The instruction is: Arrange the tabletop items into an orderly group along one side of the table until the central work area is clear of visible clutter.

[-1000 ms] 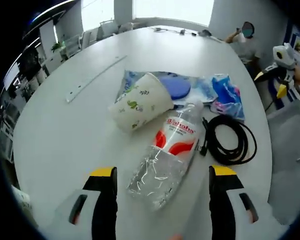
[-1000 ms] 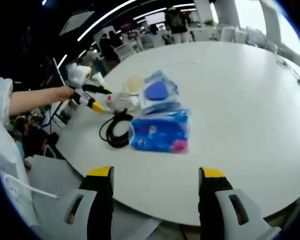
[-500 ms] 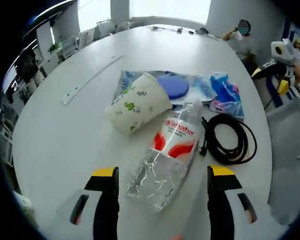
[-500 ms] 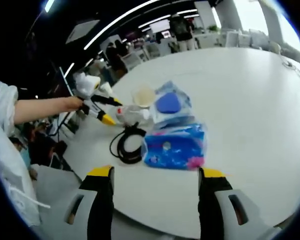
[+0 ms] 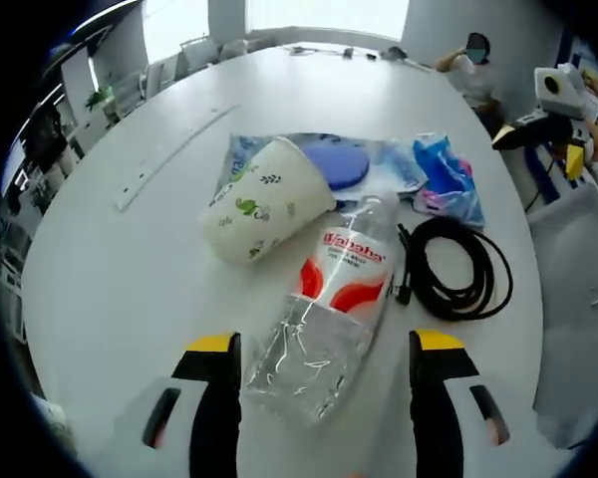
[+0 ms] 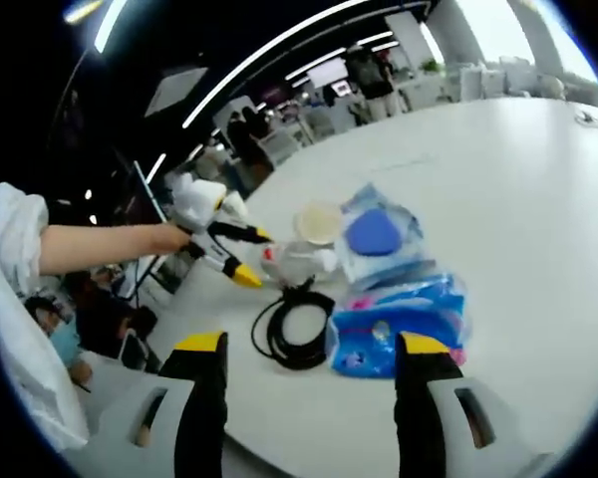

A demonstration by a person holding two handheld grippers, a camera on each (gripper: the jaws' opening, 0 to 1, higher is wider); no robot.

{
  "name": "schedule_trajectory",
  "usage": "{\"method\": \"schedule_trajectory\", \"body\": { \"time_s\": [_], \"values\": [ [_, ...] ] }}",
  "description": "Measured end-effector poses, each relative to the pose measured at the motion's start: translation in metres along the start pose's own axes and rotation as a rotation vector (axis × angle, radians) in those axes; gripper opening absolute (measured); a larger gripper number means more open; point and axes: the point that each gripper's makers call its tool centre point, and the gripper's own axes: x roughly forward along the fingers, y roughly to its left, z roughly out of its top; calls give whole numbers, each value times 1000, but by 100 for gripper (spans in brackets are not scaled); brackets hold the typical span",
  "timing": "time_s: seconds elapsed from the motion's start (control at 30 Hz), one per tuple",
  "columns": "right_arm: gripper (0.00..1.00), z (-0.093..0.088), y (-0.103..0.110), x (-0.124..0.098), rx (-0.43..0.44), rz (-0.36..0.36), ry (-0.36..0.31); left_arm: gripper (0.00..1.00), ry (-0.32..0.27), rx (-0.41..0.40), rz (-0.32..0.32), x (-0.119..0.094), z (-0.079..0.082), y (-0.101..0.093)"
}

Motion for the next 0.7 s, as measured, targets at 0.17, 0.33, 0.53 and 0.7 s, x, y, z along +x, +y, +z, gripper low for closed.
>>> {"method": "schedule_trajectory", "body": {
  "time_s": [0.17, 0.33, 0.53, 0.7],
  "values": [
    [66, 2, 2, 5, -12, 11, -1, 64, 9, 13, -1, 2, -2, 0],
    [65, 5, 6, 12, -30, 24, -4, 62, 15, 22, 1, 3, -3, 2],
    [65, 7, 9, 15, -49, 41, -1, 59, 21, 30, 5, 4, -3, 4],
    [65, 7, 9, 16, -50, 42, -6, 58, 24, 45, 9, 5, -4, 5]
  ]
}}
